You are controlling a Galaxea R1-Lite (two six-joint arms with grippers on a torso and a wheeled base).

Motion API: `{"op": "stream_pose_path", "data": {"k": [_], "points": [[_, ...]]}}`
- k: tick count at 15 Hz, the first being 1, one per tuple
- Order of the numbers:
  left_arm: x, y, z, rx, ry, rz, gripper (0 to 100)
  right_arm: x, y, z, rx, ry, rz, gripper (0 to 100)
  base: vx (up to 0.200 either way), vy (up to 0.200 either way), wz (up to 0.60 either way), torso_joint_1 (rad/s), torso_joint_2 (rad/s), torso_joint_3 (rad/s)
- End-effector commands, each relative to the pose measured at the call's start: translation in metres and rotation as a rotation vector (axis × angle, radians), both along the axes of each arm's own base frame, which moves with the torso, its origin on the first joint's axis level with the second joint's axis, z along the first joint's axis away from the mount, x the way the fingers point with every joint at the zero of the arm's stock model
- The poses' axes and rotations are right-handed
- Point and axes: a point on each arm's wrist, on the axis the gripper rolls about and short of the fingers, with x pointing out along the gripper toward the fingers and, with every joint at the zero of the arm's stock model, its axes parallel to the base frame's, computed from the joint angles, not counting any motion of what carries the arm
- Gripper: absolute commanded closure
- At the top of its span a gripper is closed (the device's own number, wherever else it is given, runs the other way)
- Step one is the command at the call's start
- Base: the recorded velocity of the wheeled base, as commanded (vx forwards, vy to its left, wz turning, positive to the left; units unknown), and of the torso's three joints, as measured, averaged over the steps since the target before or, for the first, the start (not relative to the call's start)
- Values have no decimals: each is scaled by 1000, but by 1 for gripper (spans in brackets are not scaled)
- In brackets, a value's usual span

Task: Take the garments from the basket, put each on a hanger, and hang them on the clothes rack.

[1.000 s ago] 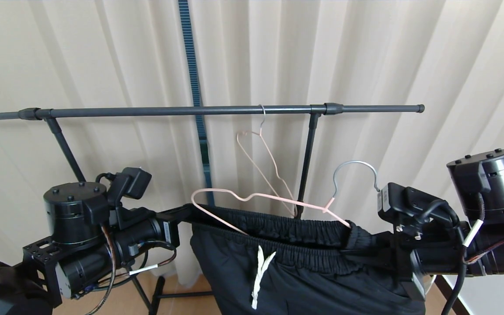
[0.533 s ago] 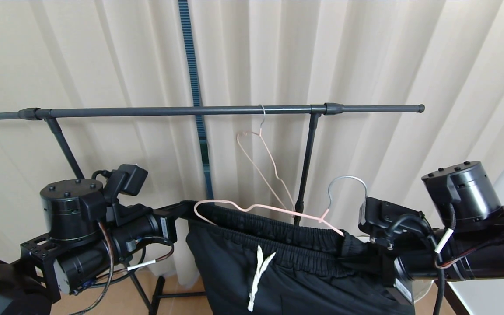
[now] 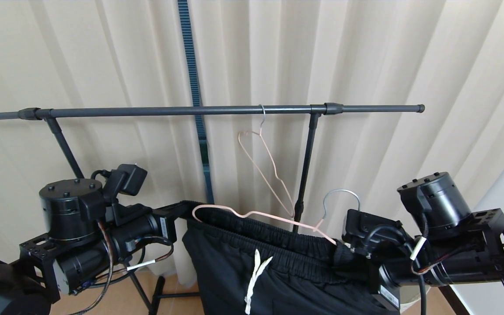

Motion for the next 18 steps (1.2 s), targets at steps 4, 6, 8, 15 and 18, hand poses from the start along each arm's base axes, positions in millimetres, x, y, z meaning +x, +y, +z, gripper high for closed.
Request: {"op": "stream_pose_path", "data": {"k": [4, 6, 8, 15, 18], "points": [[-2, 0, 3, -3, -11, -2, 100, 5, 4, -13, -26, 46, 4, 100, 0, 0, 0, 0, 0, 0], [-3, 1, 5, -5, -17, -2, 100, 5, 5, -15, -29, 51, 6, 100, 0, 0, 0, 0, 0, 0], [-3, 0, 7, -11, -25, -11, 100, 4, 7, -15, -30, 52, 15, 100, 0, 0, 0, 0, 0, 0], [16, -11, 61, 120, 3, -59, 100, 2, 8, -16, -75, 31, -6, 100, 0, 0, 0, 0, 0, 0], [11, -29, 84, 229, 54, -125, 100, 7, 9, -20, -116, 17, -39, 100, 0, 0, 0, 0, 0, 0]]}}
